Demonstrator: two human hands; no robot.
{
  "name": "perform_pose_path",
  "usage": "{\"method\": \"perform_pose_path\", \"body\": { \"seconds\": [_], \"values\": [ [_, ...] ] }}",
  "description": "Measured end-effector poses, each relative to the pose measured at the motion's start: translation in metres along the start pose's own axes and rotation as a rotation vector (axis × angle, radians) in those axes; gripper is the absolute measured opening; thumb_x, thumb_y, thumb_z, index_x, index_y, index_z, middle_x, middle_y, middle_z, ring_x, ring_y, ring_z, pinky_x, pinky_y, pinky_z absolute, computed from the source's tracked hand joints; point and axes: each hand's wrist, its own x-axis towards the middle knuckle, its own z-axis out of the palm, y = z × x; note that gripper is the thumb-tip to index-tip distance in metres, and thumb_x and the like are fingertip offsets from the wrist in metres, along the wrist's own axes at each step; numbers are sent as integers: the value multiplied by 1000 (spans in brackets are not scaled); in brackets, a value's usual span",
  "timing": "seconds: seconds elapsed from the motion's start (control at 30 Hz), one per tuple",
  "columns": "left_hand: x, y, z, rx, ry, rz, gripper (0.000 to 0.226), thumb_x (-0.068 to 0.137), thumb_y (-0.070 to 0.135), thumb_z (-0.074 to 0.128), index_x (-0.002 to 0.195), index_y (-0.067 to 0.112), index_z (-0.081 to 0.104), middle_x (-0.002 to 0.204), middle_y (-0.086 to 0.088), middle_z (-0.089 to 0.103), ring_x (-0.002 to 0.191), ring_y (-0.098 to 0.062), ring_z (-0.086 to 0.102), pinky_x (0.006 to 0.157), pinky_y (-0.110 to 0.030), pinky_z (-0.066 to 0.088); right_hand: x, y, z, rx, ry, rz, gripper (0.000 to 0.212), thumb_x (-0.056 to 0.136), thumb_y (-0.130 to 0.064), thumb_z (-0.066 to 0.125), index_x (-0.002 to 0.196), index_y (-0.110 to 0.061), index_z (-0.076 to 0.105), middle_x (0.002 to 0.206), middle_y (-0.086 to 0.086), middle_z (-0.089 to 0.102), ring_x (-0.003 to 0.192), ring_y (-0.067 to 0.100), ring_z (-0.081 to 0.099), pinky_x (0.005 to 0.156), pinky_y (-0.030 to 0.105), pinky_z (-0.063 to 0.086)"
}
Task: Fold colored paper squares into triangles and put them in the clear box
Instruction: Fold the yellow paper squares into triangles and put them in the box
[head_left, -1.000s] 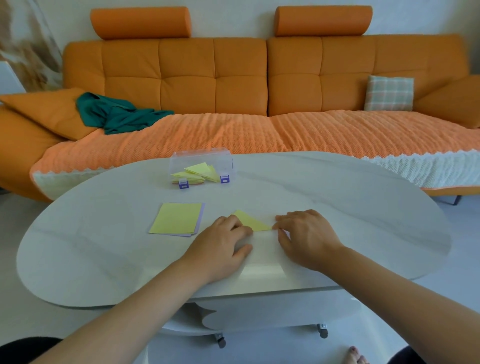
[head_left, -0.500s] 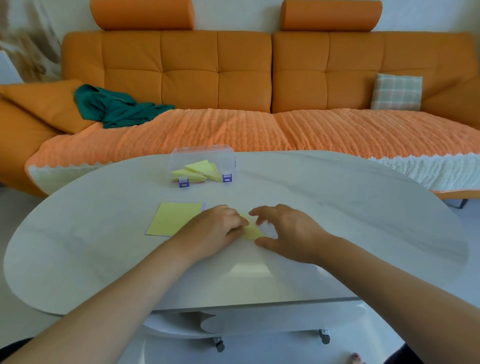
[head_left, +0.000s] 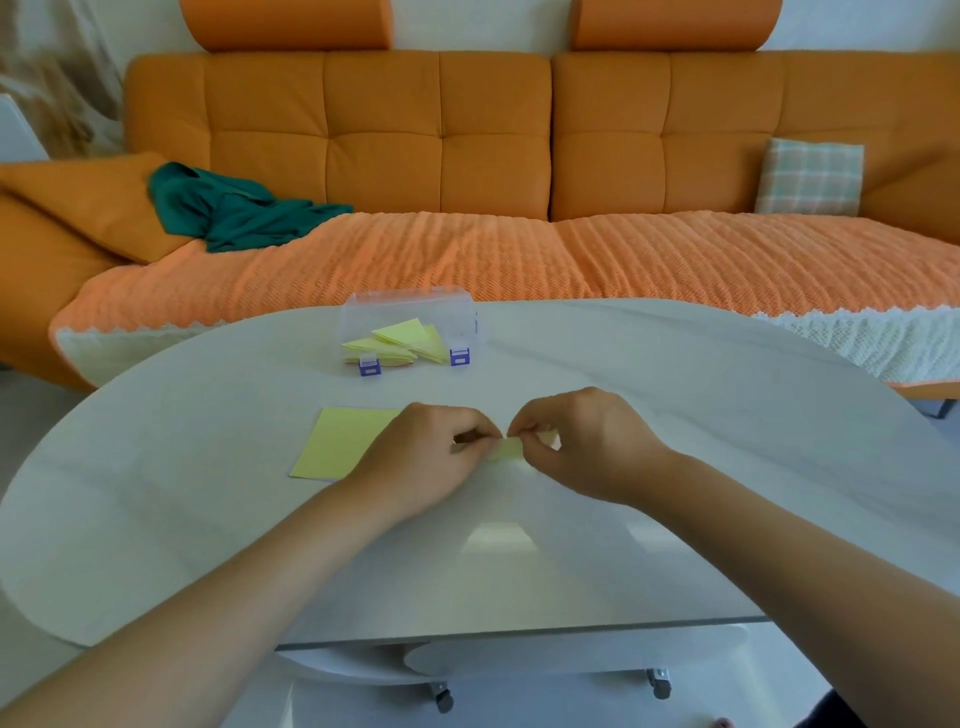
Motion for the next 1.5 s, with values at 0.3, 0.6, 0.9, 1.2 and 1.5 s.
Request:
{"method": "perform_pose_path", "body": {
  "seconds": [0.3, 0.6, 0.9, 1.2, 1.5],
  "values": [
    [-1, 27, -27, -171, 69, -64, 12, 82, 30, 72, 74, 38, 74, 70, 23, 71, 65, 6, 64, 58, -8, 43, 5, -19, -21, 453, 44, 156, 10, 80, -28, 68, 73, -35, 72, 75, -14, 72, 71, 17, 68, 67, 37, 59],
    [-6, 38, -38, -110, -16, -87, 15, 81, 24, 70, 67, 27, 70, 68, 13, 69, 60, -3, 61, 57, -21, 47, 1, -29, -21, 382, 76, 165, 6, 72, -31, 67, 67, -32, 69, 68, -17, 69, 64, 5, 64, 64, 32, 57],
    [-5, 35, -53, 55, -28, -125, 21, 85, 19, 65, 64, 21, 64, 70, 9, 68, 37, 8, 48, 38, -8, 31, 6, -2, -24, 260, 180, 294, 12, 79, -27, 66, 69, -33, 68, 69, -27, 64, 66, 3, 64, 64, 31, 57],
    [-3, 38, -43, 16, -24, -93, 10, 85, 32, 67, 76, 32, 72, 76, 18, 71, 75, -3, 65, 73, -32, 56, 8, -22, -18, 343, 35, 104, 9, 90, -27, 69, 84, -31, 74, 81, -15, 73, 83, 2, 65, 80, 26, 54],
    [-1, 34, -45, 11, 4, -56, 21, 82, 18, 67, 62, 26, 66, 70, 10, 69, 49, 2, 57, 45, -14, 41, 9, -20, -21, 273, 85, 97, 8, 92, -28, 65, 86, -30, 70, 83, -15, 71, 80, 8, 66, 80, 35, 55]
  ]
}}
